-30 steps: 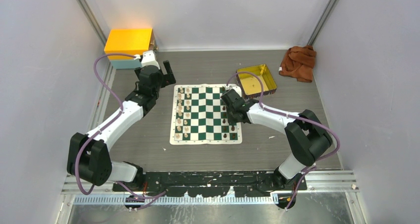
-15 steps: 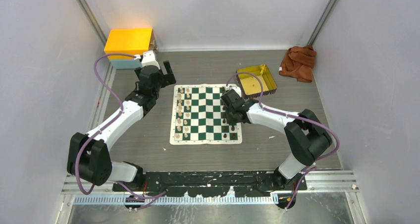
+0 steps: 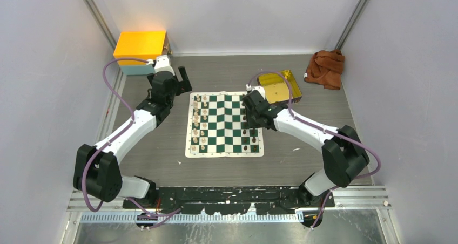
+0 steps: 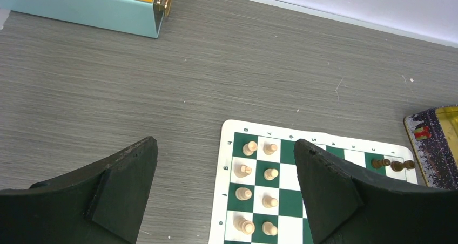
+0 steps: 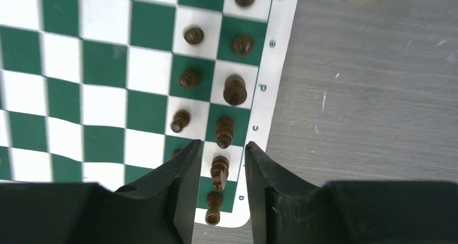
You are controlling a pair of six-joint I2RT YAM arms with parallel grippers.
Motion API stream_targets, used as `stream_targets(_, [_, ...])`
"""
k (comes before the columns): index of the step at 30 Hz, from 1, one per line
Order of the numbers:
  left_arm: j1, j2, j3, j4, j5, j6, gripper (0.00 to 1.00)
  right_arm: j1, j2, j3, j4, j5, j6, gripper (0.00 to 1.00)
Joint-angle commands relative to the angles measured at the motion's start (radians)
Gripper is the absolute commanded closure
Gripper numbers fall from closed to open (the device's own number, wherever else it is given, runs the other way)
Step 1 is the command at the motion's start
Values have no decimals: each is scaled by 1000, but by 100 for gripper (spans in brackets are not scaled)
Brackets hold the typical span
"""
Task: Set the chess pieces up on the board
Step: Place the chess piece on the chessboard, then reset both arms
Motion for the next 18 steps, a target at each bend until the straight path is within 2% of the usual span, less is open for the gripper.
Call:
stream_targets(1, [-3,9,50,55,-27,23,3,4,-92,153,-69,77,-18,58])
stream_targets(5, [-2,40,85,62,-62,32,3,5,-75,280,-137,181,-32,55])
stream_targets(8, [-2,56,93,62,-88,32,3,-5,-62,342,-136,280,-42,45])
stream_targets(11, [-2,70,95,66,-96,43,3,-48,-49,384,-85,322,-38,39])
stream_targets(14, [-2,75,87,72,-98,54,3,-117,-27,407,18,342,-39,22])
stream_targets(18, [6,58,49,78,-103,58,2,-209,54,484,92,412,-48,18])
